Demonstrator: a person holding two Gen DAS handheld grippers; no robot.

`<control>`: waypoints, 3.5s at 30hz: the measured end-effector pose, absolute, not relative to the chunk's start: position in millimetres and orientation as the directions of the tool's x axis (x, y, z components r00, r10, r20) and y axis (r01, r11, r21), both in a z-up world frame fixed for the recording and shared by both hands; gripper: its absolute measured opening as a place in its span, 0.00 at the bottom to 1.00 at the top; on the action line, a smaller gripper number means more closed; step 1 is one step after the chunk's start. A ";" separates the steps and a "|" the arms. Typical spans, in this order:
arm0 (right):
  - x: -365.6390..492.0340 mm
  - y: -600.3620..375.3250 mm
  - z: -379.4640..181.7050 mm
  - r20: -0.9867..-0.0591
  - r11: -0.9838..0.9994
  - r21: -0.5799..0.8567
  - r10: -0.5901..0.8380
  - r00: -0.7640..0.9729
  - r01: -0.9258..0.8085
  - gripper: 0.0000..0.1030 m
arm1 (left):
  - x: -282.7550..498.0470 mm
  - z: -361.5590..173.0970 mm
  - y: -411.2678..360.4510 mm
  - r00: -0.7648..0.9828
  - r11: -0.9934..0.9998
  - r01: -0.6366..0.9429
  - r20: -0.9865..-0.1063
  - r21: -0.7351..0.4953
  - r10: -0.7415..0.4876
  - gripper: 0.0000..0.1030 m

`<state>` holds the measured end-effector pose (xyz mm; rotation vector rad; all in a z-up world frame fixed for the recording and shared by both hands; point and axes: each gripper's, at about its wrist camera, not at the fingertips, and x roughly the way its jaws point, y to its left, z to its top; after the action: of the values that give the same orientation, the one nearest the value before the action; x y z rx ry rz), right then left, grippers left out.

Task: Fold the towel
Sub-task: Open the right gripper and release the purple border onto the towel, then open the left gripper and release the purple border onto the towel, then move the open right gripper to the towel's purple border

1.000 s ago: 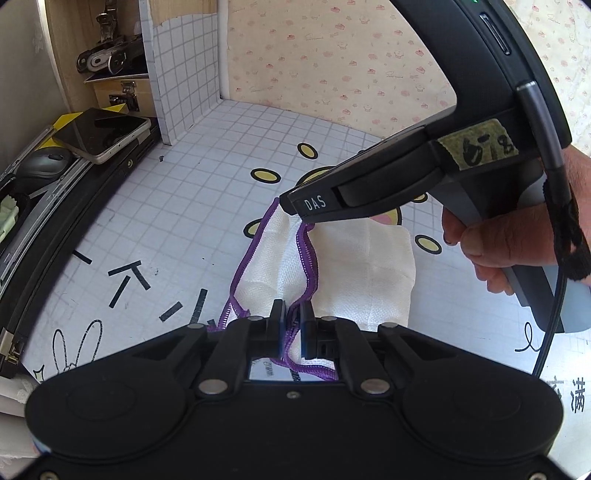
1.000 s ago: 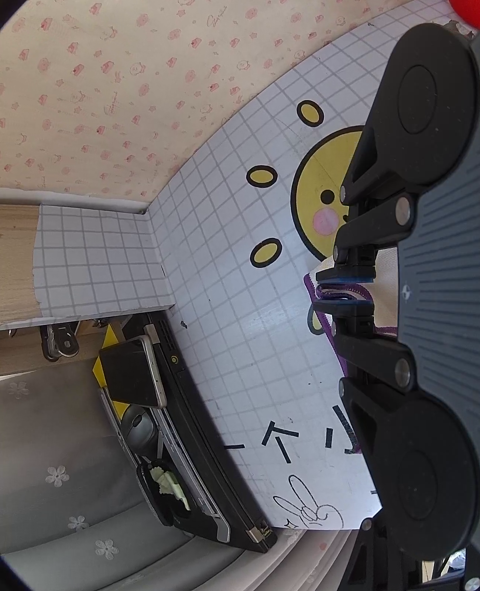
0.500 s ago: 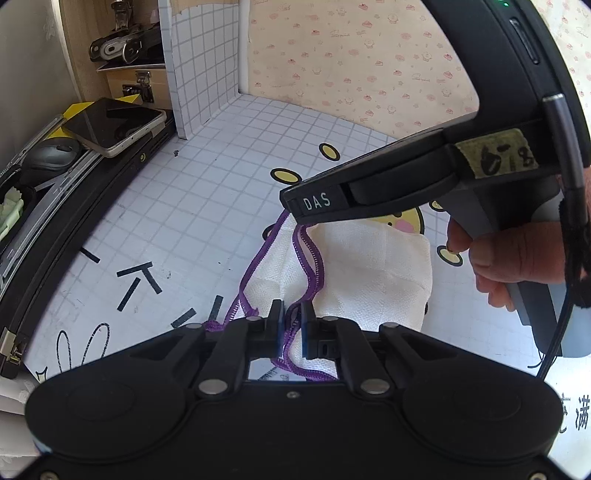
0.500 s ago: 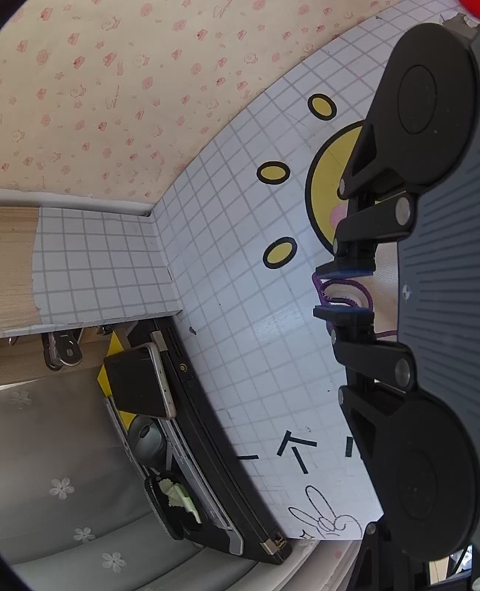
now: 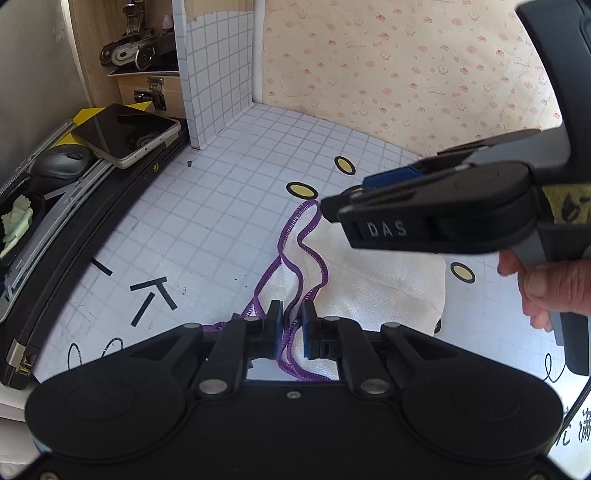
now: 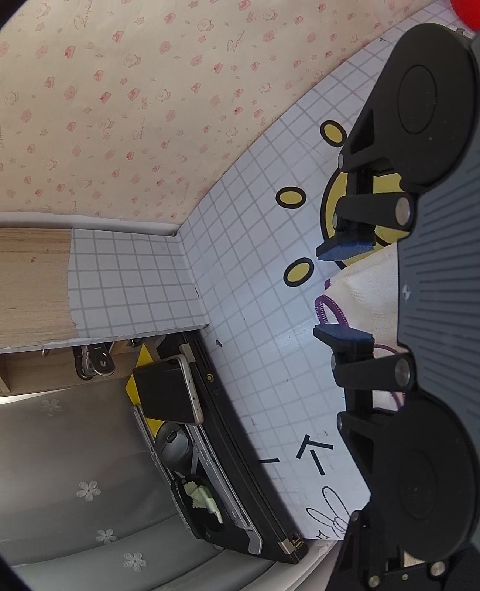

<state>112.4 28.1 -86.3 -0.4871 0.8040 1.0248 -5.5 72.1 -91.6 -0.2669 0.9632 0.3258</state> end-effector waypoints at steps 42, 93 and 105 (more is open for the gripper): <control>87.9 19.2 -83.9 -0.812 0.212 0.061 0.578 0.075 -0.975 0.36 | -36.5 -83.5 40.4 0.561 0.970 -0.240 -0.813 0.024 0.159 0.31; 96.0 41.4 -99.4 -0.867 0.229 0.104 0.498 0.025 -0.968 0.48 | -36.2 -85.8 85.4 0.527 0.916 -0.372 -0.778 0.151 0.343 0.73; 100.3 30.4 -115.1 -0.881 0.290 0.091 0.470 0.059 -0.953 0.51 | -8.7 -116.7 90.0 0.476 0.933 -0.267 -0.809 0.241 0.345 0.74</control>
<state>100.3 30.4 -115.1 -0.6208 0.9849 1.1885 -8.7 90.0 -116.7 0.0852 1.0072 0.3744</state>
